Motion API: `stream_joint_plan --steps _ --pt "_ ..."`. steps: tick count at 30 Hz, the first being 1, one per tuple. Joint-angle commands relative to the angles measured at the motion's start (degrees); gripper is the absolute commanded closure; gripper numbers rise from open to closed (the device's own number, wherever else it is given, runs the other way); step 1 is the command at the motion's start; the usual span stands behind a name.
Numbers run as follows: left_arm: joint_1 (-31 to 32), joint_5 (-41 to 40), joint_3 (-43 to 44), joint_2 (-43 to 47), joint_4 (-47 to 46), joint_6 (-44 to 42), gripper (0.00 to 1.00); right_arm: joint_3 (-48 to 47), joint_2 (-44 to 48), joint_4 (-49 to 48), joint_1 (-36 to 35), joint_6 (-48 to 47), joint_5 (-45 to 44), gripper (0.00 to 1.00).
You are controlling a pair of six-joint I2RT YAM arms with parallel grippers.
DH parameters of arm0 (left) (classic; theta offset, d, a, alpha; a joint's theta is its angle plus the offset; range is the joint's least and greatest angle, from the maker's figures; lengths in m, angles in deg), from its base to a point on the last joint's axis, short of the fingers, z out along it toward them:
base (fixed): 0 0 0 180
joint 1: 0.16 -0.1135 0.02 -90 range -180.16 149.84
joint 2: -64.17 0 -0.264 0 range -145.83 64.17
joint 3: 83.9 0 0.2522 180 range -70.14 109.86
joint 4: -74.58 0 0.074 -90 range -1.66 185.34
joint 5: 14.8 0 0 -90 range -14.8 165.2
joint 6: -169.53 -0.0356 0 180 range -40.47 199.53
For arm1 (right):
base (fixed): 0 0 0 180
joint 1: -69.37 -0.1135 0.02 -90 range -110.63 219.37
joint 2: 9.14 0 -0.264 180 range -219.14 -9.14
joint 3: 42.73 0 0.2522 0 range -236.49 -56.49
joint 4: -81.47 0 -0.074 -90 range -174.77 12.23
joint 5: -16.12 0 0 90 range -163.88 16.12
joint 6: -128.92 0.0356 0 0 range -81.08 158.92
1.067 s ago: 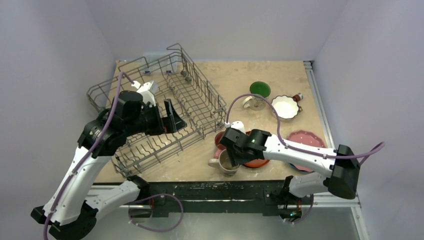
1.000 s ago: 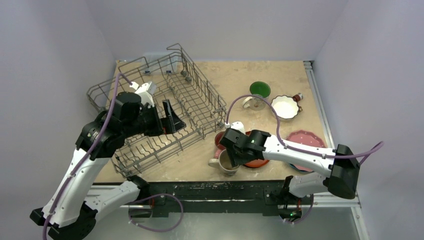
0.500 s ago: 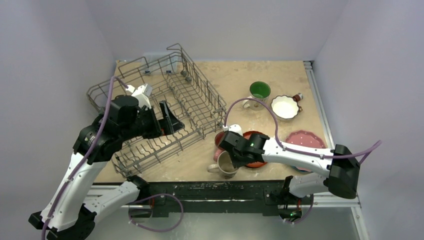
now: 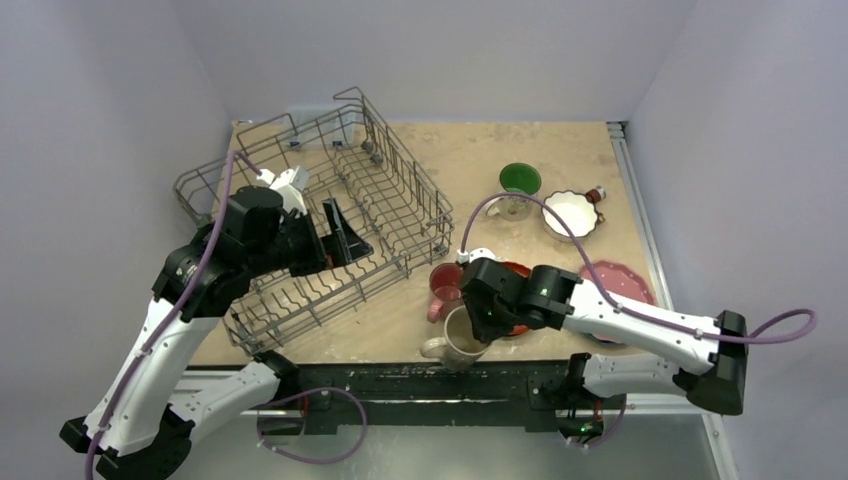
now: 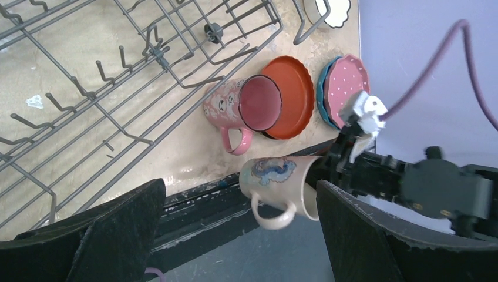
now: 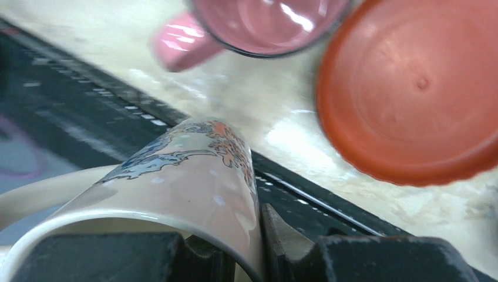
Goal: Load the mixed dishes into the dish rack
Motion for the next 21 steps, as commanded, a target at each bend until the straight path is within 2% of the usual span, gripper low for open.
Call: stream_joint_plan --steps 1,5,9,12,14,17,19,21 --pt "0.07 2.10 1.15 -0.73 -1.77 1.47 0.00 -9.93 6.07 -9.62 -0.29 -3.54 8.38 1.00" --pt "-0.02 3.10 4.51 -1.21 -0.72 2.74 0.00 -15.73 7.06 -18.71 -0.20 -4.96 6.96 1.00" --pt "-0.71 5.71 7.99 -1.38 0.30 5.98 0.00 -20.04 7.42 -26.48 -0.16 -6.00 -6.07 1.00" --pt "-3.26 11.08 7.34 -0.97 -1.14 9.92 0.00 -22.00 6.84 -33.53 0.43 -9.67 -11.53 1.00" --pt "-6.68 17.96 4.72 -0.40 -4.44 14.34 0.04 -24.41 5.38 -35.81 2.01 -11.89 -12.82 1.00" --pt "-9.98 27.26 -1.63 2.00 -15.25 23.50 0.09 -24.63 4.19 -39.53 7.49 -12.06 -9.48 1.00" --pt "-10.34 29.32 -5.45 4.05 -21.95 30.23 0.10 -21.86 4.65 -45.24 13.44 -10.03 -2.95 1.00" --pt "-10.38 30.75 -8.37 4.70 -27.90 36.08 0.11 -19.30 4.74 -51.62 15.89 -8.94 3.16 1.00"
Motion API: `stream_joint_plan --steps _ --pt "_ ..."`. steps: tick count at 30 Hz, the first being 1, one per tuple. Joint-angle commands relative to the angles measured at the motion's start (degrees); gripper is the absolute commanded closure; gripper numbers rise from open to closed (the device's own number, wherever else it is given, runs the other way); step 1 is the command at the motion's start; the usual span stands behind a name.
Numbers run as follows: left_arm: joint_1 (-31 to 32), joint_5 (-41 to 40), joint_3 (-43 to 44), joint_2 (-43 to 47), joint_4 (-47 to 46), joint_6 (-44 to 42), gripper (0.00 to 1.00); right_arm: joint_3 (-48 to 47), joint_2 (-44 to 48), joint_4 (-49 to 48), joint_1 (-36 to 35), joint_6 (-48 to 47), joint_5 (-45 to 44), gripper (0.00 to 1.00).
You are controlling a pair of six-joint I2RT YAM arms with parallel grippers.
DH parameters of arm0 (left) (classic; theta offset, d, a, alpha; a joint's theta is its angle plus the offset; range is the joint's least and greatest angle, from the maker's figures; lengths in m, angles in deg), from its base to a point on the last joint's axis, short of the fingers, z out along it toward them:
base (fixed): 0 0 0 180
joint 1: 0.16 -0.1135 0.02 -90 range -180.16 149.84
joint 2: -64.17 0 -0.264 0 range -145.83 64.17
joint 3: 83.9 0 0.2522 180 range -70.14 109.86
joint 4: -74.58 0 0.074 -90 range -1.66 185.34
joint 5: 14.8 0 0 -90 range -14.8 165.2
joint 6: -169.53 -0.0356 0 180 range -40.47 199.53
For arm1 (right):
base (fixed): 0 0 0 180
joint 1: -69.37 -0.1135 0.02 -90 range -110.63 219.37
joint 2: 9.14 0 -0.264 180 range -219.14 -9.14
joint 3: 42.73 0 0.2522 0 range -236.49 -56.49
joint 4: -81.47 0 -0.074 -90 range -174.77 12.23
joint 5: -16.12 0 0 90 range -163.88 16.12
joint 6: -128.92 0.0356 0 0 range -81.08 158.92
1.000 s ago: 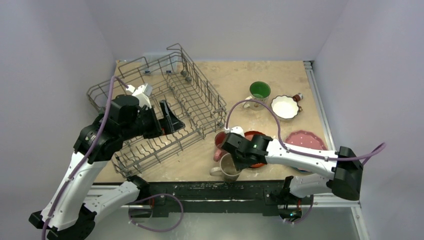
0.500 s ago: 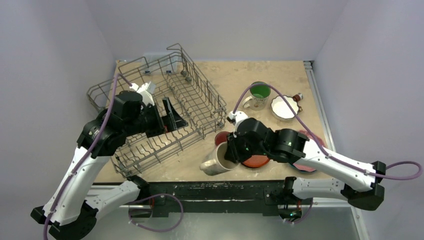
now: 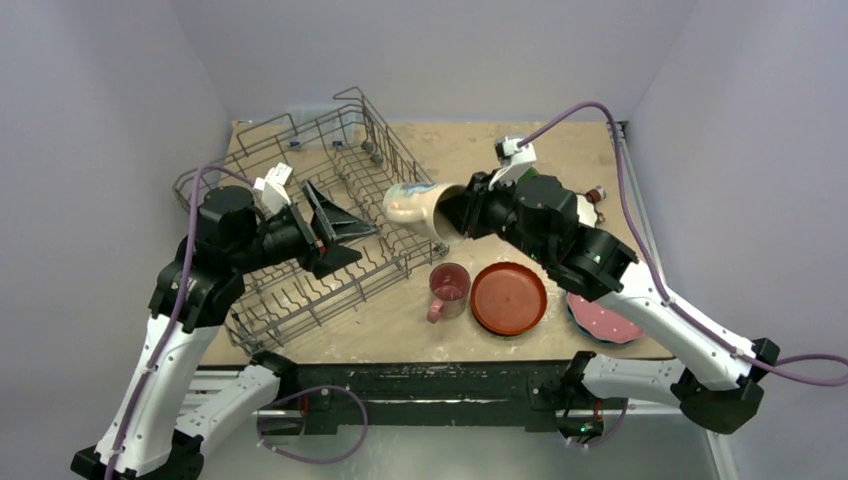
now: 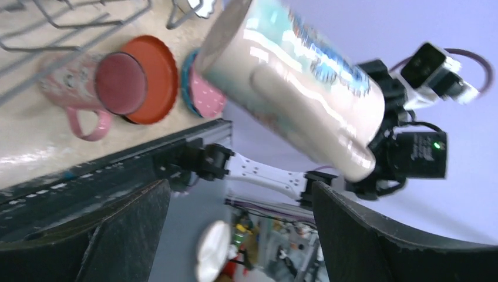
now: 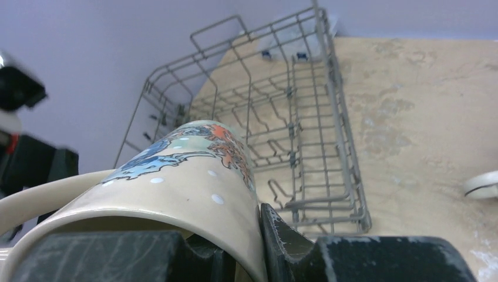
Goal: Load the mixed dishes into the dish rack
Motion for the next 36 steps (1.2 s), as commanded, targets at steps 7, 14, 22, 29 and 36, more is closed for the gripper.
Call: stream_joint_plan --steps 7,14,22,29,36 --pt "-0.53 11.87 -11.16 0.63 -32.15 32.48 0.14 5.33 0.16 -34.00 5.97 -5.06 16.36 1.00" --pt "-0.21 9.83 -13.52 1.82 -37.60 43.51 0.14 9.43 1.04 -39.69 6.05 -7.49 19.96 1.00" --pt "-0.22 6.85 -15.56 6.57 -34.70 43.31 0.21 12.45 2.39 -42.22 9.25 -5.47 19.51 1.00" --pt "-0.22 7.00 -17.53 5.83 -38.71 43.51 0.14 12.02 1.07 -43.80 10.49 -9.48 28.69 1.00" --pt "2.07 8.97 -11.97 0.92 -35.84 40.67 0.19 12.06 -1.84 -47.99 10.29 -9.12 33.27 1.00"
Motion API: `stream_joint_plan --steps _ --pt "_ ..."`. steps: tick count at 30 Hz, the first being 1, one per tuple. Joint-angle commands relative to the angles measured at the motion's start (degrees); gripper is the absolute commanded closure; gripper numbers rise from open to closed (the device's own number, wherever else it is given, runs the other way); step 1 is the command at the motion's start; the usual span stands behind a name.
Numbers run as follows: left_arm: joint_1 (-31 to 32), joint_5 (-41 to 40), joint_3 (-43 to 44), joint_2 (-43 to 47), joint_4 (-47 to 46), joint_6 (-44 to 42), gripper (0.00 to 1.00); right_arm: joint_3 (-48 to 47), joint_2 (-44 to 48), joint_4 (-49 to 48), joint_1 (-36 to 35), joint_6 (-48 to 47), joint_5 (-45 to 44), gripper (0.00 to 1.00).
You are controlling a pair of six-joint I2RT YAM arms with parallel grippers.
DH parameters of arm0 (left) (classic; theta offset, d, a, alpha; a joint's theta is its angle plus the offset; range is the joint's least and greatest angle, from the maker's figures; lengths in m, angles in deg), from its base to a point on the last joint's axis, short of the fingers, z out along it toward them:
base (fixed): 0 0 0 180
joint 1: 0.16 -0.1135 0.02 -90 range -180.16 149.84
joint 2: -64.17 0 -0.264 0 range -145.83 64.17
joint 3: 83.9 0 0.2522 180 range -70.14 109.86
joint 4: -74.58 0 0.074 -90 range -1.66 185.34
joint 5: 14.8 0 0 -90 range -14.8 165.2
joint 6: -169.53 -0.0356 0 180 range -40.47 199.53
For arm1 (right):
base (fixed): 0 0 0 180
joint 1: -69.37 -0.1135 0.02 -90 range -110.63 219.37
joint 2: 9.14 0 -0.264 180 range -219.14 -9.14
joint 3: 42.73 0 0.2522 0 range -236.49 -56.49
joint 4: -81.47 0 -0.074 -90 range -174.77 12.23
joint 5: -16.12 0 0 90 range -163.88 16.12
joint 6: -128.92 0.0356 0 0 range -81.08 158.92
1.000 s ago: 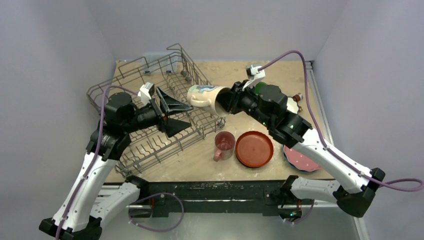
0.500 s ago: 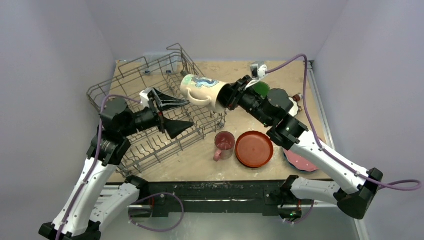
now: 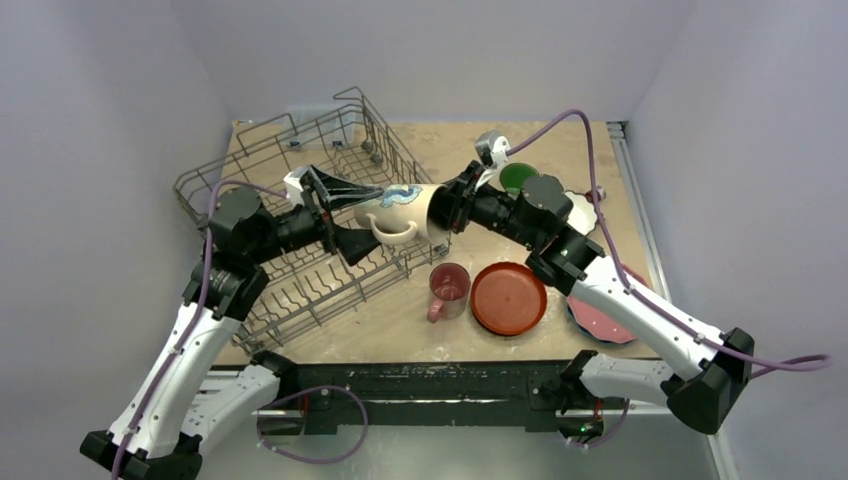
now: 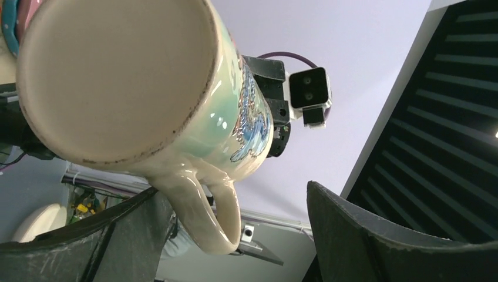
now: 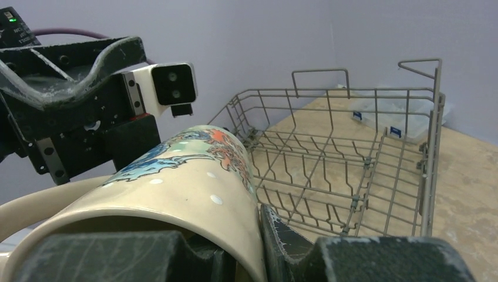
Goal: Load the mixed dishes into the dish rack
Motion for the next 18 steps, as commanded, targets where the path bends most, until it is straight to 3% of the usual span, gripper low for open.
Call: stream_joint_plan --steps 1,6,16,18 --pt "2.52 0.62 3.24 -1.68 -1.26 -1.34 0.22 -2.43 0.10 -12.29 -0.23 -0.85 4.14 1.00" --pt "4.81 -1.14 1.31 -1.67 -4.45 0.44 0.51 -2.52 -1.40 -14.07 -0.23 -4.17 5.54 1.00" --pt "5.03 -3.40 -1.17 -0.21 -6.54 2.22 0.63 -0.46 -1.48 -19.60 -0.24 -6.21 10.00 1.00" --pt "5.05 -3.87 -1.82 0.01 -7.84 2.78 0.72 0.01 -1.43 -20.72 -0.22 -6.98 11.45 1.00"
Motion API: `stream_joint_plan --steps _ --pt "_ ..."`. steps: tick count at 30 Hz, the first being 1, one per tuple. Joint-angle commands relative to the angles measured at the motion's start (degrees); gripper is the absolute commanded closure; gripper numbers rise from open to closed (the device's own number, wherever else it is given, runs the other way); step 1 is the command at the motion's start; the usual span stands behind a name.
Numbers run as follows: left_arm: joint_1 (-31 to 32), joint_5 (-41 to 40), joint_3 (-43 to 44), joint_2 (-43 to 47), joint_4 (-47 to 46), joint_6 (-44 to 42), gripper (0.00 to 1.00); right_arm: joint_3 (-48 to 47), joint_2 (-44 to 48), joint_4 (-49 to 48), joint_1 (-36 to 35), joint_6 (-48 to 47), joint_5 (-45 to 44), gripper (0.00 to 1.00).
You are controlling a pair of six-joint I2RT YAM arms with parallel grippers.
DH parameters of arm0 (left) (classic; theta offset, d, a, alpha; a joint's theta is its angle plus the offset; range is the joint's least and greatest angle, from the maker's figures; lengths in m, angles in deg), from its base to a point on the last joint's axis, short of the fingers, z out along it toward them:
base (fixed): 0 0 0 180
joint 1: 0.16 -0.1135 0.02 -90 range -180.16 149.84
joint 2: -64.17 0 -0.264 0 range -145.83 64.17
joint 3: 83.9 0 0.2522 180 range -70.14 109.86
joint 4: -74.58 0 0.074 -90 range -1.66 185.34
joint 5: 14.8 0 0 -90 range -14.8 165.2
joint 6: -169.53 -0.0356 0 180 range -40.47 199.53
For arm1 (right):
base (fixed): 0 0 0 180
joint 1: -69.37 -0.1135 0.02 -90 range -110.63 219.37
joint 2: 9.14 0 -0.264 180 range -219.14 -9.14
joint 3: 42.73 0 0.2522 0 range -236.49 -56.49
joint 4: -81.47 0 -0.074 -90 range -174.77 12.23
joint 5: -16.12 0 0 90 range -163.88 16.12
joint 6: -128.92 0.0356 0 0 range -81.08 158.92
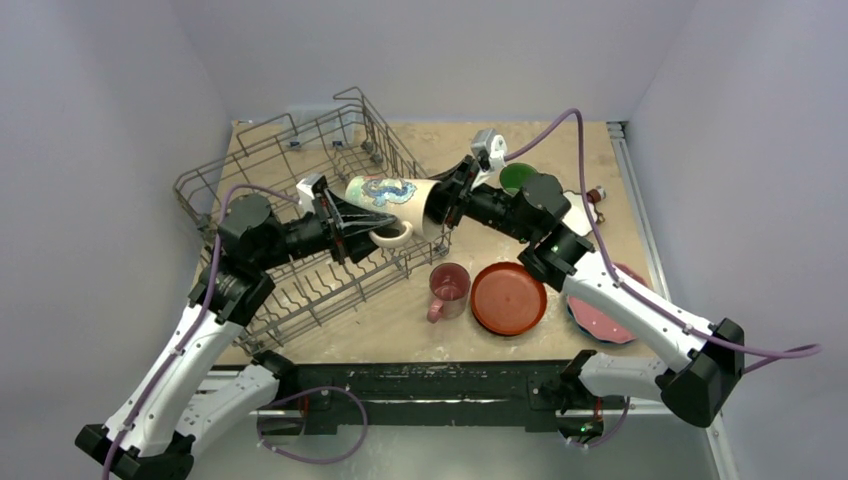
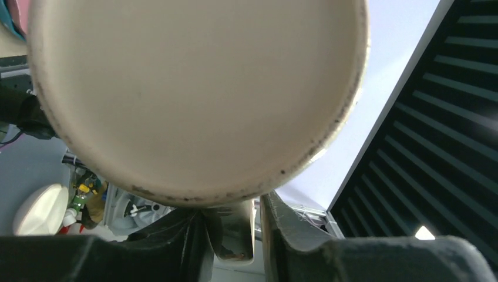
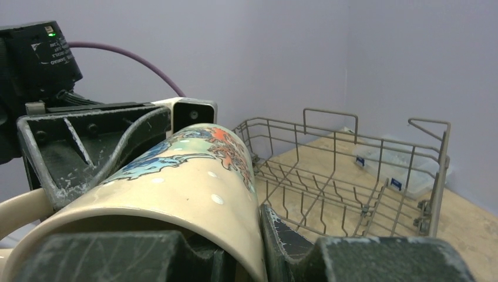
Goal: Load the mixed dishes into the dish rack
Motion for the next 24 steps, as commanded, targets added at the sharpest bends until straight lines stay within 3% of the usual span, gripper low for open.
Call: stream_joint_plan --steps 1,5,10,14,19,24 --pt "0.02 -3.15 -1.07 0.88 -7.04 1.77 0.77 -0.40 1.63 -11.05 -0.66 -1.84 6.63 1.00" --pt "0.02 -2.50 -0.16 0.19 -6.56 0.73 1.00 -1.87 0.62 -9.07 -0.62 -3.27 7.29 1.00" --pt "-0.03 -4.72 4.16 0.21 0.58 -1.38 1.00 -3.48 -0.52 -5.35 -0.65 -3.30 3.46 1.00" --pt "-0.15 -8.52 10.48 -0.08 10.95 -4.96 1.00 -4.48 -1.93 -3.16 -0.66 -1.38 1.51 0.77" --pt "-1.41 -10.70 12.12 0.04 13.70 -5.84 1.00 -4.66 -3.86 -0.69 -0.64 2.52 -0.63 0.44" --pt "-3.87 -14.19 16.33 0.31 21.95 -11.23 1.00 -4.62 -2.88 5.70 -0.65 2.54 -5.81 0.20"
